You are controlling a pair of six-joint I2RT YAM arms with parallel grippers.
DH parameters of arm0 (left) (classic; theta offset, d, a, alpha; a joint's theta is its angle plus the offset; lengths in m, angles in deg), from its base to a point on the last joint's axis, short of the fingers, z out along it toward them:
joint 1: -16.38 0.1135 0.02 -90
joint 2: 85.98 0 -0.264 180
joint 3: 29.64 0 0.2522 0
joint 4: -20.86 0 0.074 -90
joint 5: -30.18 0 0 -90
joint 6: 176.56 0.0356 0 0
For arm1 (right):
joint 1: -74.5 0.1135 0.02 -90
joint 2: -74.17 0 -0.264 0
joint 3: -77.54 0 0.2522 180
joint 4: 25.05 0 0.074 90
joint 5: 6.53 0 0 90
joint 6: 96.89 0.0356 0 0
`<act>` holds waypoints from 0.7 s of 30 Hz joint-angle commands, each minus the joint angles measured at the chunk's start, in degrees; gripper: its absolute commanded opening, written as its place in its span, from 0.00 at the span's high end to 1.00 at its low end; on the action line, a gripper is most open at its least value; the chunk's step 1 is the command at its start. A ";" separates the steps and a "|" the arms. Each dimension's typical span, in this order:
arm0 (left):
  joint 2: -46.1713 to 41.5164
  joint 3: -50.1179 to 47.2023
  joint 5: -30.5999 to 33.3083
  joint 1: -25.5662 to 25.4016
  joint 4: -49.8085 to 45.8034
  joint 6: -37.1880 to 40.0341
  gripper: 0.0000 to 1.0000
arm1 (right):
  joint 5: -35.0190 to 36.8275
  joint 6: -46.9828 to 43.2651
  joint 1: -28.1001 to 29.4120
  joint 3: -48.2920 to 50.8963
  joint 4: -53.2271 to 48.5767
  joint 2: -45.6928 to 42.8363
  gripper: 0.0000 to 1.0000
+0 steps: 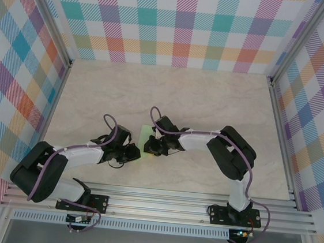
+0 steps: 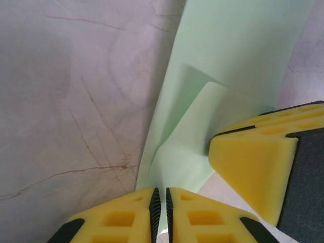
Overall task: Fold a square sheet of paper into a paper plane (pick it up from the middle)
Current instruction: Third fold the triangle at the center of the table.
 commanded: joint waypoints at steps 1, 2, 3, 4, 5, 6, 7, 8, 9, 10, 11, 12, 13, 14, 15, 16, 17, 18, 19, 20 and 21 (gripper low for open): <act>2.51 -2.39 3.88 0.91 -9.44 1.26 0.86 | 3.83 -0.91 -0.75 0.71 -2.32 0.54 0.86; 2.59 -2.55 3.92 0.93 -9.57 1.22 0.86 | 4.35 -1.18 -1.08 0.62 -2.70 0.25 0.86; 2.64 -2.62 3.90 0.90 -9.51 1.15 0.86 | 4.66 -1.32 -1.36 0.66 -2.98 -0.02 0.86; 2.63 -2.77 3.83 0.86 -9.47 1.13 0.87 | 4.90 -1.51 -1.78 0.62 -3.07 -0.26 0.85; 2.47 -2.74 4.08 0.93 -9.84 0.88 0.87 | 5.16 -1.63 -2.24 0.71 -3.08 -0.56 0.85; 2.48 -2.75 4.54 0.87 -10.16 0.72 0.87 | 5.38 -1.72 -2.50 0.78 -3.10 -0.81 0.85; 2.42 -2.80 4.73 0.90 -10.28 0.53 0.87 | 5.50 -1.88 -2.90 0.88 -2.92 -1.01 0.85; 2.40 -2.82 4.72 0.92 -10.32 0.44 0.88 | 5.45 -1.97 -3.38 0.93 -2.78 -1.16 0.85; 2.42 -2.85 4.89 0.92 -10.53 0.43 0.88 | 5.23 -2.07 -3.80 1.05 -2.60 -1.19 0.85; 2.44 -2.79 4.88 0.93 -10.47 0.44 0.88 | 5.22 -2.23 -4.10 1.14 -2.41 -1.32 0.85; 2.46 -2.86 4.72 0.93 -10.37 0.43 0.88 | 5.22 -2.29 -4.53 1.23 -2.34 -1.45 0.84; 2.53 -2.81 4.67 0.92 -10.37 0.43 0.88 | 5.15 -2.41 -4.93 1.48 -1.95 -1.54 0.84; 2.68 -2.77 4.66 0.92 -10.37 0.43 0.88 | 5.04 -2.40 -5.21 1.79 -1.61 -1.68 0.84; 2.81 -2.77 4.56 0.84 -10.37 0.51 0.88 | 4.96 -2.51 -5.60 2.13 -1.24 -1.74 0.84; 2.90 -2.71 4.50 0.93 -10.29 0.58 0.88 | 4.95 -2.47 -6.02 2.57 -0.78 -1.88 0.84; 3.01 -2.76 4.40 0.93 -10.28 0.54 0.88 | 4.88 -2.58 -6.35 2.95 -0.40 -1.97 0.84; 3.02 -2.77 4.29 0.93 -10.13 0.57 0.88 | 4.94 -2.67 -6.79 3.39 -0.22 -2.01 0.84; 3.08 -2.73 4.17 0.87 -10.10 0.53 0.88 | 5.11 -2.69 -7.20 4.12 0.34 -2.19 0.84; 3.08 -2.75 4.12 0.88 -10.10 0.57 0.88 | 5.14 -2.69 -7.58 4.98 1.13 -2.40 0.84; 3.15 -2.77 4.04 0.91 -10.10 0.65 0.88 | 4.96 -2.60 -8.08 6.03 2.17 -2.58 0.84; 3.08 -2.73 3.96 0.93 -10.06 0.69 0.88 | 4.95 -2.60 -8.62 7.04 2.96 -2.83 0.83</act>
